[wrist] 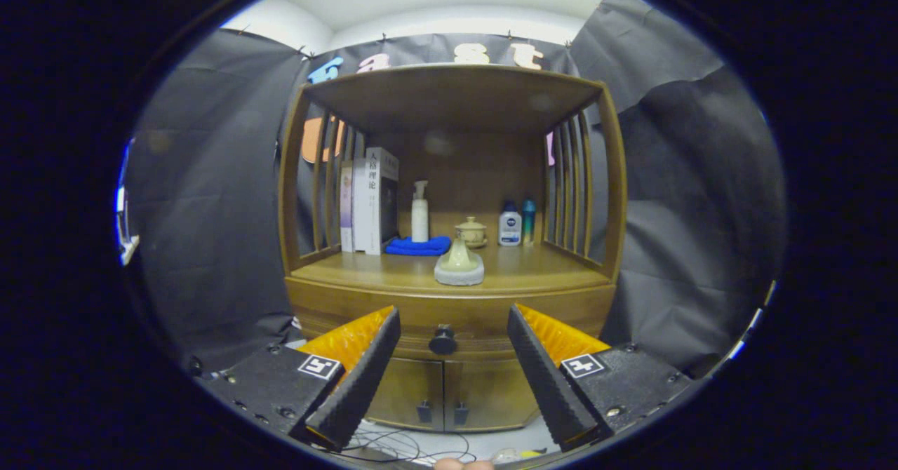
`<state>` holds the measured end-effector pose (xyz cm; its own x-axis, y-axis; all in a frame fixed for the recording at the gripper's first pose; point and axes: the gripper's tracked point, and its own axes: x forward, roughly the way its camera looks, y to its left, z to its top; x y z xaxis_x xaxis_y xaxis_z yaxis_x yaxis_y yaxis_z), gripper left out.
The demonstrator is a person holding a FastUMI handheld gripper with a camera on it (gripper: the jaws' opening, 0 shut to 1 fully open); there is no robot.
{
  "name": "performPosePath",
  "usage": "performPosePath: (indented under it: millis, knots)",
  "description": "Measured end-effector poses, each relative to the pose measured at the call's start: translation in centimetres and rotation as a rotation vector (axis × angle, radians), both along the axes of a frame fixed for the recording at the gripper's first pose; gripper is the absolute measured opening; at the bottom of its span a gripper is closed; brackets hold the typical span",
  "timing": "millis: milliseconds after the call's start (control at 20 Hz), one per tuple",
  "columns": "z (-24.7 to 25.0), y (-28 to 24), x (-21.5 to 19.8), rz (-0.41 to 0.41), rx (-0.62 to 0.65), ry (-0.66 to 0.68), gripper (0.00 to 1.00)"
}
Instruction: Pull open the drawer, take out the items inside it, and place them on the countertop above the cabinet.
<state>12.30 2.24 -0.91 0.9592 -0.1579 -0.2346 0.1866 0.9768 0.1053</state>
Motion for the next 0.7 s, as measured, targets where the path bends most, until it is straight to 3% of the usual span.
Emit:
performPosePath:
  millis: [300,700]
  knots:
    - [3.4,-0.7,-5.4,-0.038,-0.035,-0.064,0.99]
    - [1.8,-0.2,-5.3,-0.015,-0.006,-0.059,0.99]
